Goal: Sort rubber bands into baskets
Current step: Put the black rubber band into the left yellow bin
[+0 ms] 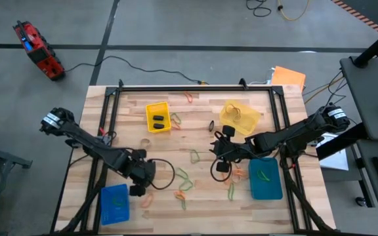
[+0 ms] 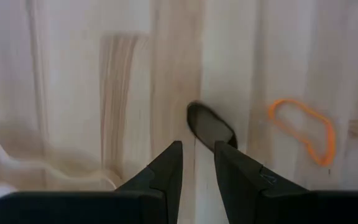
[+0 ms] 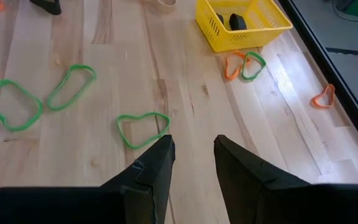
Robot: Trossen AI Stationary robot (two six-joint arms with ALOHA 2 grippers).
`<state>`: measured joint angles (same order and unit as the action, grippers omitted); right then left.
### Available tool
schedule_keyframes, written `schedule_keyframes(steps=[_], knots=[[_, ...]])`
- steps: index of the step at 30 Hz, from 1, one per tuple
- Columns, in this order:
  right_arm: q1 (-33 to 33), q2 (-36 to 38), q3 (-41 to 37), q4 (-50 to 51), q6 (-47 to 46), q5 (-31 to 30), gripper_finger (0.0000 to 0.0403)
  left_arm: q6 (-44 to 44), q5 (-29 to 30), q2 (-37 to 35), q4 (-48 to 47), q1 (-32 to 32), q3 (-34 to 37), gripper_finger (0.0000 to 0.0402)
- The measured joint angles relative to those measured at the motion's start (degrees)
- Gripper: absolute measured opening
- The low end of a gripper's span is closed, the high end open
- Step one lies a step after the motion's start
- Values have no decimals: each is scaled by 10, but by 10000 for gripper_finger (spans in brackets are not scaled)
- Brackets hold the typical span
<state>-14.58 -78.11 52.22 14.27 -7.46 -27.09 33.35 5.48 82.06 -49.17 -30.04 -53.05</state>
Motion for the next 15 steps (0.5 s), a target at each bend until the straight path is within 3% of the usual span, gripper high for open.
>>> schedule_keyframes(steps=[8,15], knots=[[0,0,0,0,0,0,112,51,0,0,74,0,46,79],[0,0,0,0,-1,0,112,63,1,1,97,1,51,110]])
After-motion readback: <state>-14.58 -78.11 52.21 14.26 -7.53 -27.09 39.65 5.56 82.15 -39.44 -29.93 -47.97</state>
